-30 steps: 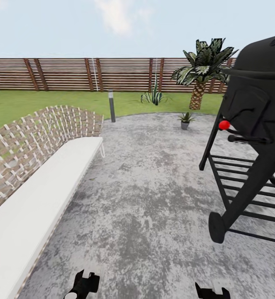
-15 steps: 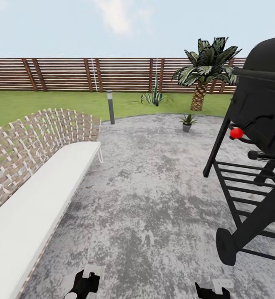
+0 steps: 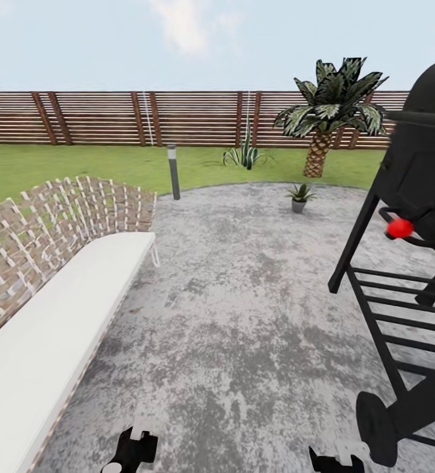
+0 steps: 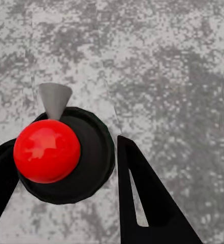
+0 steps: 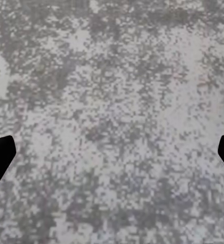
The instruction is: Pick up the pesticide atomizer in the garden and spray insectifuge to fully cover both potted plants in the garden.
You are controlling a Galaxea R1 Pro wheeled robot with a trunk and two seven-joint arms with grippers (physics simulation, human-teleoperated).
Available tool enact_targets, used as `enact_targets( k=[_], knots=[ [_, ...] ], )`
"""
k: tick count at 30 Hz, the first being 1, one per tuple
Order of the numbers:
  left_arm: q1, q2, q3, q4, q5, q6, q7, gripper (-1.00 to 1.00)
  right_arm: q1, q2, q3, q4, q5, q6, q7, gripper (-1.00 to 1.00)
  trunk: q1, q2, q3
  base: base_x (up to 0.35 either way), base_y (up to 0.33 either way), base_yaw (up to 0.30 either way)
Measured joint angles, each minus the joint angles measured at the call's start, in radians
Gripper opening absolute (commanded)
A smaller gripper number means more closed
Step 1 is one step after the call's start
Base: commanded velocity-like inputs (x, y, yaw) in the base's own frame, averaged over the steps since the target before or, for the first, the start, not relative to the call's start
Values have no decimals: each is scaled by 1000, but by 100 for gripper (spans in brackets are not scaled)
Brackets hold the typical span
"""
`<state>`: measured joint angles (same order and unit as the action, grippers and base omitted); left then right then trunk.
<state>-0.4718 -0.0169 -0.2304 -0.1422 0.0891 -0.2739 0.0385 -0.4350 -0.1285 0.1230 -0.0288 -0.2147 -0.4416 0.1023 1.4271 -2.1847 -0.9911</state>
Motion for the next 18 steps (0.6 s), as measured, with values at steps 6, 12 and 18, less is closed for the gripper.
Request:
enact_targets(
  k=[6, 12, 18],
  knots=[
    [0, 0, 0, 0, 0, 0, 0, -100, 0, 0, 0, 0, 0, 0, 0, 100, 0, 0, 0, 339, 0, 0],
    [0, 0, 0, 0, 0, 0, 0, -100, 0, 0, 0, 0, 0, 0, 0, 100, 0, 0, 0, 339, 0, 0],
    [0, 0, 0, 0, 0, 0, 0, -100, 0, 0, 0, 0, 0, 0, 0, 100, 0, 0, 0, 339, 0, 0]
  ],
)
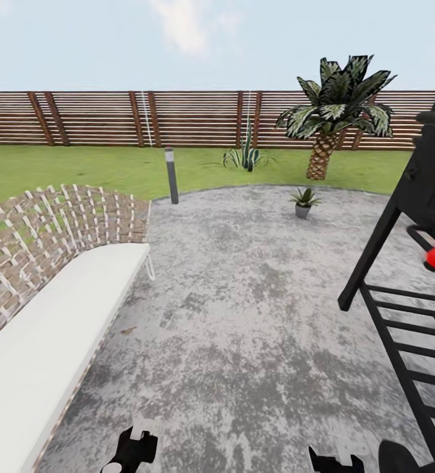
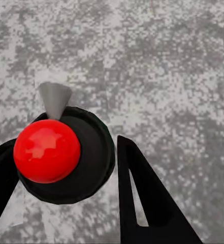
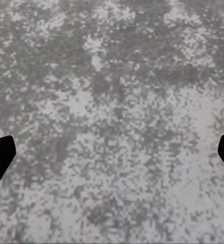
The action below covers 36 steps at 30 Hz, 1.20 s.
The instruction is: Pick up the pesticide atomizer in the garden and spray insectifuge to fully cover both potted plants in the garden.
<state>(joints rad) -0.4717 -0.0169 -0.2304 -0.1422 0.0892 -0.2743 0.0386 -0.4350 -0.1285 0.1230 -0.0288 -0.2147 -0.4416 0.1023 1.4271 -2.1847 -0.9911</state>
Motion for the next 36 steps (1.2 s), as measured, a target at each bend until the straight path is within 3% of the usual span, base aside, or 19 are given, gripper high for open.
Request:
enact_targets(
  k=[36],
  knots=[
    [0, 0, 0, 0, 0, -1, 0, -100, 0, 0, 0, 0, 0, 0, 0, 100, 0, 0, 0, 339, 0, 0]
  ],
)
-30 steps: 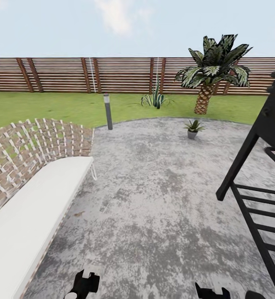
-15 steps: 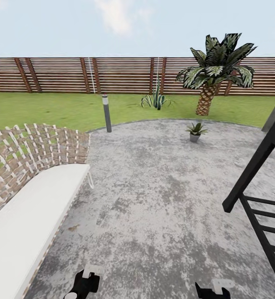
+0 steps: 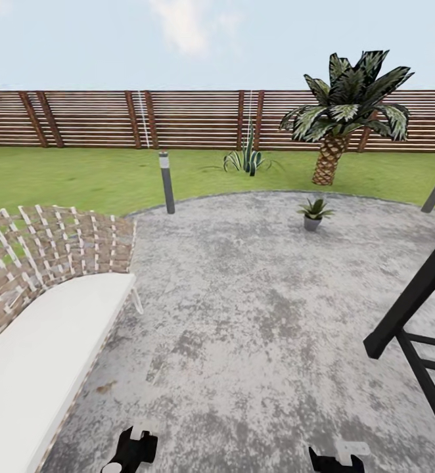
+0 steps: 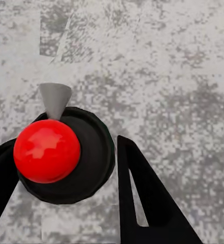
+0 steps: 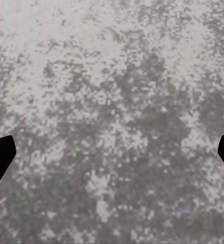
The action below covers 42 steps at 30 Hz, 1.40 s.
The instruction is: Pick up the pesticide atomizer in the garden and spray insectifuge to fully cover both potted plants in the garden.
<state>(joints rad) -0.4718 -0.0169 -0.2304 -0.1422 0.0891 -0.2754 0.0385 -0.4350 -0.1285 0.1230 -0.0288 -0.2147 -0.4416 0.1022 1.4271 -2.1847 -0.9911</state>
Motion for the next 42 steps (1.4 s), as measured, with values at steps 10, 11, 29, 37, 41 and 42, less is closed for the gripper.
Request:
enact_targets(
  k=[10, 11, 29, 37, 41, 42],
  knots=[
    [0, 0, 0, 0, 0, 0, 0, -100, 0, 0, 0, 0, 0, 0, 0, 100, 0, 0, 0, 339, 0, -152],
    [0, 0, 0, 0, 0, 0, 0, -100, 0, 0, 0, 0, 0, 0, 0, 100, 0, 0, 0, 339, 0, -13],
    [0, 0, 0, 0, 0, 0, 0, -100, 0, 0, 0, 0, 0, 0, -1, 100, 0, 0, 0, 339, 0, -141],
    [0, 0, 0, 0, 0, 0, 0, -100, 0, -1, -1, 1, -1, 0, -1, 100, 0, 0, 0, 339, 0, -10],
    [0, 0, 0, 0, 0, 0, 0, -100, 0, -1, 0, 1, 0, 0, -2, 100, 0, 0, 0, 339, 0, 0],
    [0, 0, 0, 0, 0, 0, 0, -100, 0, -1, 0, 1, 0, 0, -2, 100, 0, 0, 0, 339, 0, 0]
  ],
)
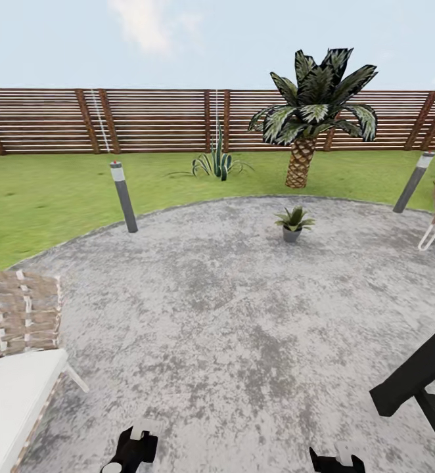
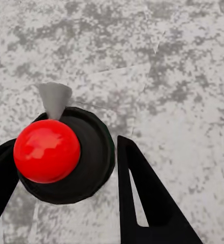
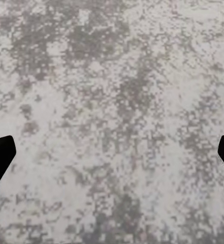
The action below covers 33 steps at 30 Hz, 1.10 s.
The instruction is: Pick up the pesticide atomizer in the garden and spray insectifuge to fully cover both potted plants in the garden.
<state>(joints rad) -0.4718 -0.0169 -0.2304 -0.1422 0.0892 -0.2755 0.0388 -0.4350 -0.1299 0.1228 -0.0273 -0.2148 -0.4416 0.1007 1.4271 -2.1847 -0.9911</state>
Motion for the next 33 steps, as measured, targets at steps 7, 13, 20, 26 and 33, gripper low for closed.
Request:
enact_targets(
  k=[7, 13, 20, 26, 33],
  knots=[
    [0, 0, 0, 0, 0, 0, 0, -100, 0, 1, 0, 0, 0, 0, 0, 100, 0, 0, 0, 339, 0, 0],
    [0, 0, 0, 0, 0, 0, 0, -100, 0, 1, 0, -1, 0, 0, 0, 100, 0, 0, 0, 339, 0, 0],
    [0, 0, 0, 0, 0, 0, 0, -100, 0, 1, 0, -1, 0, 0, 0, 100, 0, 0, 0, 339, 0, 0],
    [0, 0, 0, 0, 0, 0, 0, -100, 0, 1, 0, -1, 0, 0, 0, 100, 0, 0, 0, 339, 0, 0],
    [0, 0, 0, 0, 0, 0, 0, -100, 0, 1, 0, -2, 0, 0, 0, 100, 0, 0, 0, 339, 0, -21]
  ],
)
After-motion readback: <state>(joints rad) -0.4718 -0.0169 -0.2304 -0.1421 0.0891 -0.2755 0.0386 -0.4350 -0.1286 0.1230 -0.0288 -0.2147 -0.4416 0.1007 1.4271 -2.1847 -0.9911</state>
